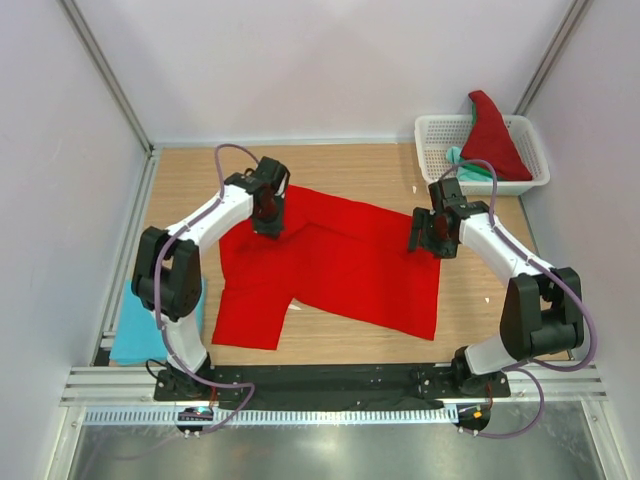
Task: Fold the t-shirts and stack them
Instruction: Fold the tshirt
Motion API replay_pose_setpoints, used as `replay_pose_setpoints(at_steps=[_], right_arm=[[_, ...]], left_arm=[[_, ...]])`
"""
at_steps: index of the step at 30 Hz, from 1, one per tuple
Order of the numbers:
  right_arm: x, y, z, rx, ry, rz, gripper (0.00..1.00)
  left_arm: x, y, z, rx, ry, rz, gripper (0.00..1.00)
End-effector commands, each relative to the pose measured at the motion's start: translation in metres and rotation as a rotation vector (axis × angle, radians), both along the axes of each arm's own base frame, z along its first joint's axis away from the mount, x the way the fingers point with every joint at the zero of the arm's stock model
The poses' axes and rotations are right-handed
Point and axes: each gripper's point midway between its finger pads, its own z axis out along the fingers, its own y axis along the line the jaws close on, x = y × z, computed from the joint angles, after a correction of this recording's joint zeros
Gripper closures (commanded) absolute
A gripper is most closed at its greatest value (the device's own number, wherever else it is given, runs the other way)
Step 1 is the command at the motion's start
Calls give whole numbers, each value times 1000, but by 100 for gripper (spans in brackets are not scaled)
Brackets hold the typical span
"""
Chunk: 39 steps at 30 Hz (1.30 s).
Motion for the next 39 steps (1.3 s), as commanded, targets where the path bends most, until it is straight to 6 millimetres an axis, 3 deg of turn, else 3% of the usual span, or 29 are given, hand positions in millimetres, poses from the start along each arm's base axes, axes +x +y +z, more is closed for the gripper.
replay_pose_setpoints(at_steps=[1, 5, 8, 9, 11, 13, 17, 22, 26, 30, 39], right_arm=[[3, 4, 3, 13, -30, 2, 30], [4, 4, 3, 13, -30, 2, 30], [6, 11, 6, 45, -30, 19, 30], [7, 12, 5, 50, -24, 22, 30], [13, 19, 7, 76, -38, 37, 30], [19, 24, 9, 86, -44, 43, 30], [27, 26, 6, 89, -44, 25, 30], [46, 29, 12, 96, -72, 10, 30], [54, 30, 15, 98, -77, 9, 30], [50, 30, 12, 103, -71, 9, 30], [37, 29, 3, 107, -45, 10, 31]], left_arm=[[-29, -33, 10, -144, 44, -56, 92], [-48, -38, 13, -188, 95, -71, 82], [-44, -17, 34, -123, 15, -44, 61], [-41, -11, 44, -120, -20, -32, 47], [-28, 11, 48, -90, -57, 38, 41], [-19, 28, 43, -100, -55, 108, 41], [17, 74, 33, -264, -70, 296, 46], [34, 91, 22, -281, -46, 303, 47], [31, 103, -3, -272, 14, 323, 48], [25, 108, -20, -279, 59, 335, 61], [8, 110, -50, -258, 145, 380, 56]])
